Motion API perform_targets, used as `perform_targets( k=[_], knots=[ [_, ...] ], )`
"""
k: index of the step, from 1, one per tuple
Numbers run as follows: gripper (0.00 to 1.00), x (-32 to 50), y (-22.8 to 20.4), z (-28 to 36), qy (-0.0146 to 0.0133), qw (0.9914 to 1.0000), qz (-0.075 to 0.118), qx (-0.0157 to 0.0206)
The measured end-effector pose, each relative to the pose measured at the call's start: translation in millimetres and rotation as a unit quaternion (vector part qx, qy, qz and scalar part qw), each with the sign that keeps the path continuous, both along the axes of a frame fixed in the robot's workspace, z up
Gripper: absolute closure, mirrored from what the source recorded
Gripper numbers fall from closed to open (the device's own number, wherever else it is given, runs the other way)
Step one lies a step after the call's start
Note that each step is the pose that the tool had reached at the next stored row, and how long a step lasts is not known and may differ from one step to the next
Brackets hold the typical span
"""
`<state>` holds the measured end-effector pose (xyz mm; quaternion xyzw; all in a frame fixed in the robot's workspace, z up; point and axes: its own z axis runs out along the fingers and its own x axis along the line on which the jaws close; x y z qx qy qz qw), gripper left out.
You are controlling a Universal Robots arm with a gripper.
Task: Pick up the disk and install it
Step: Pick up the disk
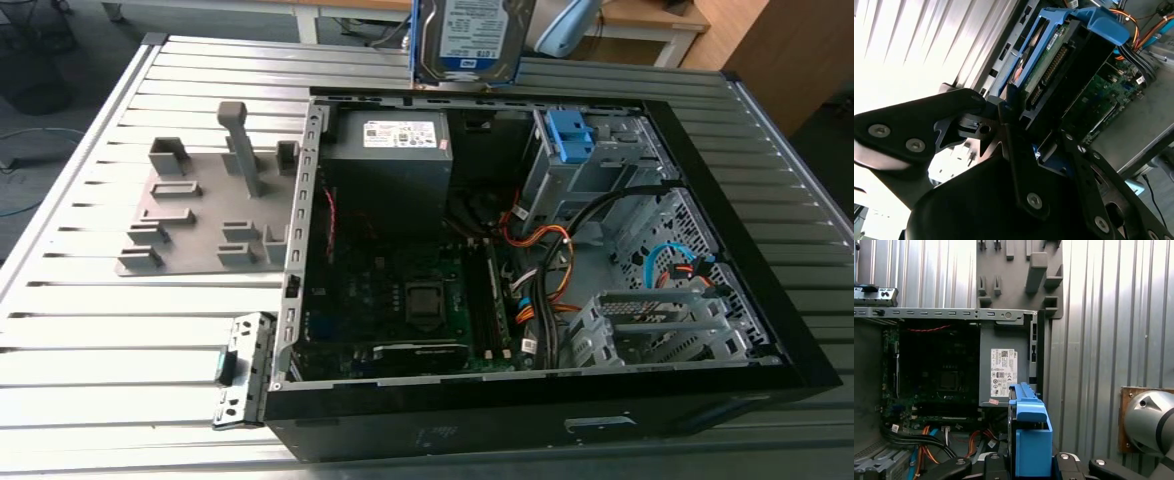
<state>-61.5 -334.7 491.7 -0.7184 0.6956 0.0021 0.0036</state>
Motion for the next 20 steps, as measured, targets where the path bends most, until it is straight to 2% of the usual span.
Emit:
perform_targets(
  k=[6, 20],
  knots=[
    [0.64, 0.3, -8.1, 0.0, 0.0000, 1.00000, 0.000, 0.0000],
    [0.64, 1.0, -20.4, 0.0, 0.0000, 1.00000, 0.000, 0.0000]
  ],
)
